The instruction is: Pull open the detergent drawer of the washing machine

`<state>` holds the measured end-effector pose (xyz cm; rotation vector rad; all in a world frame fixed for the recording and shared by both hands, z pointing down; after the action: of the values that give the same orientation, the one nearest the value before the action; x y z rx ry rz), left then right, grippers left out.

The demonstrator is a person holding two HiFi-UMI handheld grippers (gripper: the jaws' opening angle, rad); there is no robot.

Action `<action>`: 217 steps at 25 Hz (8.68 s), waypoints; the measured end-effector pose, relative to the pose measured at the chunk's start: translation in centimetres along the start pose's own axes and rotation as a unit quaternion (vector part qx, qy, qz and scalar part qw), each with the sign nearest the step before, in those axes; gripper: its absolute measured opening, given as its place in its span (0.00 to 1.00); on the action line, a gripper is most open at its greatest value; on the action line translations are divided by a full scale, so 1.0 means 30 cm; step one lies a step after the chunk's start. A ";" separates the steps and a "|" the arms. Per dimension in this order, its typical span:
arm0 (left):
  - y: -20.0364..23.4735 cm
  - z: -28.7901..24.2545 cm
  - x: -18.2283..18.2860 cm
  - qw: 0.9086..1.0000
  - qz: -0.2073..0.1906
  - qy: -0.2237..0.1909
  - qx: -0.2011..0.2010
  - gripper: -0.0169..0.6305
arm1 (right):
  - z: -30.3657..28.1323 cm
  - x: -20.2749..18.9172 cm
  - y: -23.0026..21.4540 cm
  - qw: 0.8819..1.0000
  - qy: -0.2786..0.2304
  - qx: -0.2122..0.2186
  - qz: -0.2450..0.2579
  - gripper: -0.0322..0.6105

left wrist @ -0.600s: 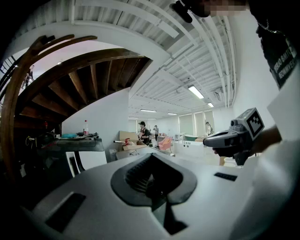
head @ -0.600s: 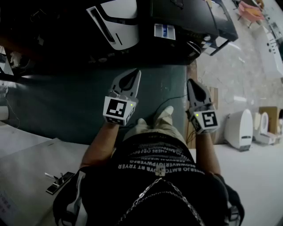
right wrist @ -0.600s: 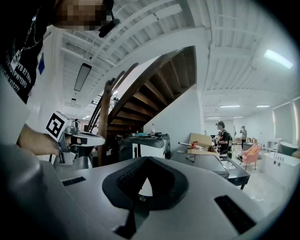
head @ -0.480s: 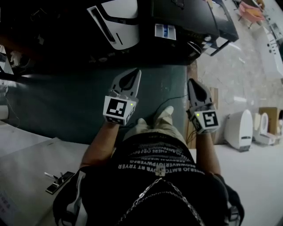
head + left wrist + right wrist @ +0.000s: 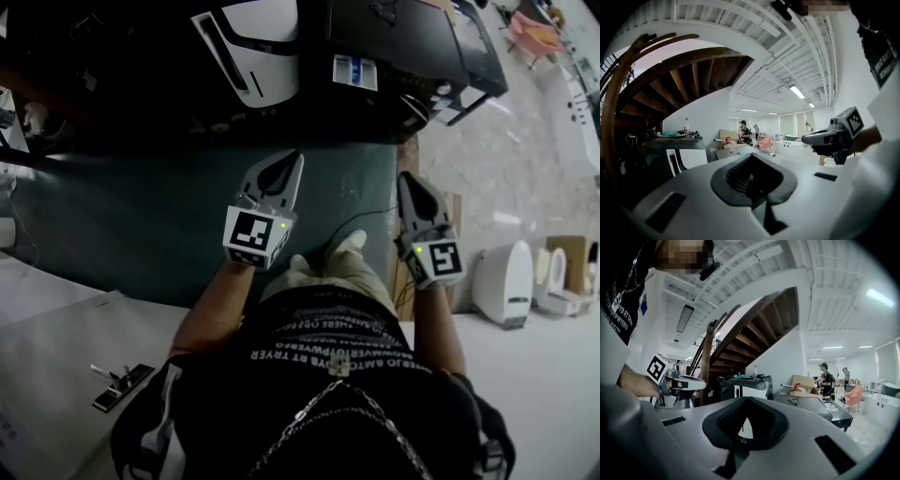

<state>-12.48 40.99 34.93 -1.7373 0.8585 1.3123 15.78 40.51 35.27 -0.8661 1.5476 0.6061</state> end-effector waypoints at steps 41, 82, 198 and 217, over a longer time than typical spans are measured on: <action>0.046 -0.742 0.133 0.997 -0.026 0.054 0.051 0.03 | -0.434 0.181 -0.652 0.995 -0.010 0.096 -0.019 0.04; 0.722 -1.034 0.004 0.999 -0.019 0.036 -0.035 0.03 | -1.009 0.246 -0.558 0.999 0.009 -0.021 -0.027 0.04; 0.850 -1.951 0.062 0.994 0.015 0.105 0.031 0.03 | -1.634 0.302 -1.504 0.996 0.035 0.047 -0.073 0.04; 0.884 -1.824 -0.197 0.988 0.011 0.153 -0.025 0.03 | -1.610 0.111 -1.318 0.994 0.072 0.013 -0.080 0.04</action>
<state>-12.61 -19.32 44.66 -2.0077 1.0249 1.1050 18.82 -21.36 43.61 -1.0215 1.5932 0.4144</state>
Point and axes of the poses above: the fingertips, and each gripper's own axes: z backward along the fingers, y to its left, x out of its top, the point moved 9 cm from there along z, backward along the fingers, and after that the axes turned 9 degrees about -z, right-handed, at the moved point
